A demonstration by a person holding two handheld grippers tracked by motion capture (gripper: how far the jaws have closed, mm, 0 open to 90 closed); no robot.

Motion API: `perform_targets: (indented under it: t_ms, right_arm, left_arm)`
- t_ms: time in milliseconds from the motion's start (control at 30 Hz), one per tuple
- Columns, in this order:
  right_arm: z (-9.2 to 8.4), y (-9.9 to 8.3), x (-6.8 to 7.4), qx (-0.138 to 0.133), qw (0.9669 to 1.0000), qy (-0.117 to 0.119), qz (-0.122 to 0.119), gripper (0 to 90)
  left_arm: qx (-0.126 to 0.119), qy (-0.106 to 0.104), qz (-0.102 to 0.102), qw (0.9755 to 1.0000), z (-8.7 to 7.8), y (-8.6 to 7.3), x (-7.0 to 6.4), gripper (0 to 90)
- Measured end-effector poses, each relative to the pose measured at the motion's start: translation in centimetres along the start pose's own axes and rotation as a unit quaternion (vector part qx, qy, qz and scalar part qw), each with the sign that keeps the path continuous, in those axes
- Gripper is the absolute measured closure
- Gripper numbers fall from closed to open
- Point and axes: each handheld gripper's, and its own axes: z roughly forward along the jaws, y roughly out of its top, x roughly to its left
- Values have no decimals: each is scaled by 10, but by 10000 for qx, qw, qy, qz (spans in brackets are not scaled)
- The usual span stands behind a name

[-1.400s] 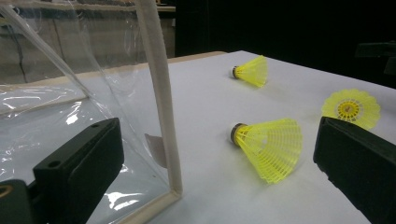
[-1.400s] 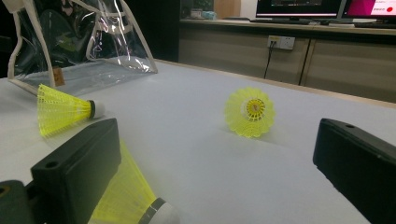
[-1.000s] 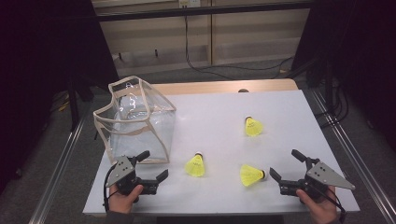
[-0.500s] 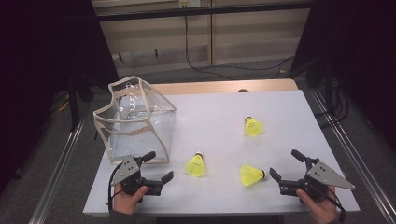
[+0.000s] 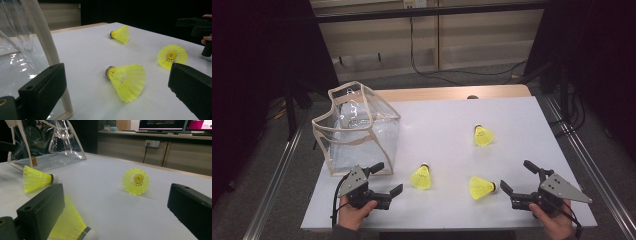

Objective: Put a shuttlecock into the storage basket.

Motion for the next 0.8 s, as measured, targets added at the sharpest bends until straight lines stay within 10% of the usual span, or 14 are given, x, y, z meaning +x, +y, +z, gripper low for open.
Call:
perform_targets:
  t_ms: [800]
  right_arm:
    - [0,1,1,-5,10000,19,-24,12]
  left_arm:
    - [309,-67,42,9995,22,4,-13,29]
